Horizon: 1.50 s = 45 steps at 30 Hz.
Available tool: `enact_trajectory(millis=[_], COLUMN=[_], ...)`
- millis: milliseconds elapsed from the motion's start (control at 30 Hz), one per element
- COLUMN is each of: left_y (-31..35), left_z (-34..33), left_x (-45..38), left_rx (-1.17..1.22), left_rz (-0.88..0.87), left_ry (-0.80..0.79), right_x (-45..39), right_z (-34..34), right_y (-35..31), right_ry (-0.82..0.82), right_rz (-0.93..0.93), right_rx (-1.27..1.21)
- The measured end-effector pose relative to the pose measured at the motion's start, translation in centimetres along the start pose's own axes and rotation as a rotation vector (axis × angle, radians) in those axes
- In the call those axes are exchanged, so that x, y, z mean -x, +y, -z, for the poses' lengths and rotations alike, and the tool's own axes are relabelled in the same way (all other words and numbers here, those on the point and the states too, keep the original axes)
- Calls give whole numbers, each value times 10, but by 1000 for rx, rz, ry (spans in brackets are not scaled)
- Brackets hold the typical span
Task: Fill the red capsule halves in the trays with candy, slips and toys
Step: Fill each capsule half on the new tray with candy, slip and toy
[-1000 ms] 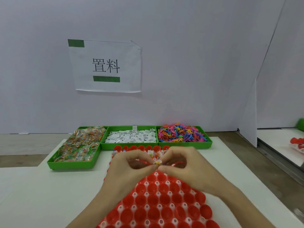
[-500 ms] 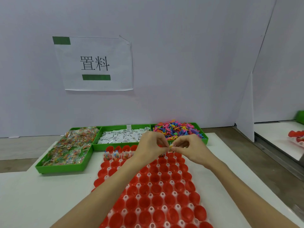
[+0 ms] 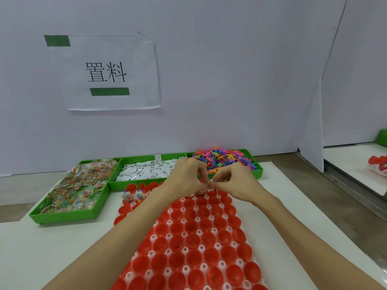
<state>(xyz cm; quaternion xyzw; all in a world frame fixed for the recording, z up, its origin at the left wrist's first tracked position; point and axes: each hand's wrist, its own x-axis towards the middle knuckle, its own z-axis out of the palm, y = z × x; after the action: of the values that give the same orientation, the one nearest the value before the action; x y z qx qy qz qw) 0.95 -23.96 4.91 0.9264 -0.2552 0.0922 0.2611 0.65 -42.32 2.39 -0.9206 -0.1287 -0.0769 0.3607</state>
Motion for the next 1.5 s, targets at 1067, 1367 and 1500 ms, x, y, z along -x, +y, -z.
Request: enact_trajectory(millis=[1067, 1367, 1500], left_y=[13, 14, 13], left_z=[4, -8, -6], left_x=[-6, -3, -3], left_rx=[-169, -305, -286], left_rz=[20, -1, -33], left_ry=[-152, -59, -61], right_x=[6, 3, 0], right_z=[-3, 0, 24], right_y=[-22, -15, -9], right_ry=[-71, -94, -80], right_rz=[66, 61, 41], right_rx=[252, 217, 139])
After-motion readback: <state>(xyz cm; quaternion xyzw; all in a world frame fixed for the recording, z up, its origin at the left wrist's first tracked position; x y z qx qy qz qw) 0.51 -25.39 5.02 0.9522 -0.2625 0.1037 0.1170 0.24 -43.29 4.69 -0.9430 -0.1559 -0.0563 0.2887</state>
